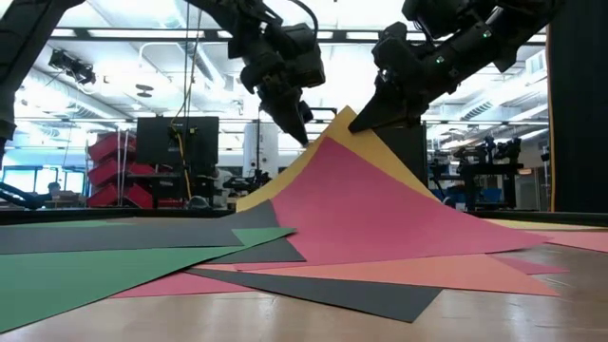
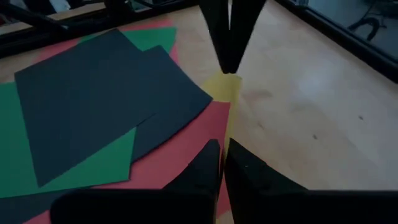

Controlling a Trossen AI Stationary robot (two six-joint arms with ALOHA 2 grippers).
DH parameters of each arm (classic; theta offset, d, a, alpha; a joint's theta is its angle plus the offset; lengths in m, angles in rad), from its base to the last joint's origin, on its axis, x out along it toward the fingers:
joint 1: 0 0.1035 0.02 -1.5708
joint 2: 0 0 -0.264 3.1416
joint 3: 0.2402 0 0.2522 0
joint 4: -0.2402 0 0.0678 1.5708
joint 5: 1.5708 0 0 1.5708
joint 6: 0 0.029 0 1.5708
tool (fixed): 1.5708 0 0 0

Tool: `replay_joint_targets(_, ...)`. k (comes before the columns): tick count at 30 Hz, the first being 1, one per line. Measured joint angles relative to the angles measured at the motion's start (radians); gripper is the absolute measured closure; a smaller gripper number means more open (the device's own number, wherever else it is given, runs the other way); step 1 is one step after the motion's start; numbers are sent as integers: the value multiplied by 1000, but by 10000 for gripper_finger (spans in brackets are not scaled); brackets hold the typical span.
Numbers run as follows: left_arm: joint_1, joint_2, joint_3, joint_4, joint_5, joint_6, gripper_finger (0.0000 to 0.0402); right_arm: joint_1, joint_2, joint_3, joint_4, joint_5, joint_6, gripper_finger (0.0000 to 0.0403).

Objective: Organize paper
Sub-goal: Stack the yellow colored paper on top of the yellow colored papers

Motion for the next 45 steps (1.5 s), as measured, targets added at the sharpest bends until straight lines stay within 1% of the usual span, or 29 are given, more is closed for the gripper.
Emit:
replay_joint_targets(5,7,0,11,20,-15,-13,401,0,0,0,0,-8,0,403)
replay_joint_targets(8,14,0,11,60,26,-23,394,0,0,0,1,-16,0,403)
replay_joint_targets(11,14,0,11,96,52,-22,371,0,0,0,1,-16,0,403)
replay_joint_targets(14,13,0,12,115,62,-22,336,0,0,0,1,-16,0,403)
replay_joint_targets(19,13,2,12,71,63,-19,280,0,0,0,2,-20,0,403)
replay_joint_targets(23,21,12,7,58,71,-7,261,1,0,0,3,-25,0,403)
replay_joint_targets(27,27,18,-19,82,111,12,259,1,0,0,3,-32,0,403)
replay_joint_targets(31,37,50,-36,74,111,31,259,1,1,0,4,-40,0,403)
replay_joint_targets(38,52,113,-36,106,110,41,264,1,1,0,6,-42,0,403)
replay_joint_targets(41,61,126,-36,100,114,59,284,1,1,0,5,-46,0,403)
replay_joint_targets(45,65,126,-36,85,123,91,337,1,1,0,2,-49,0,403)
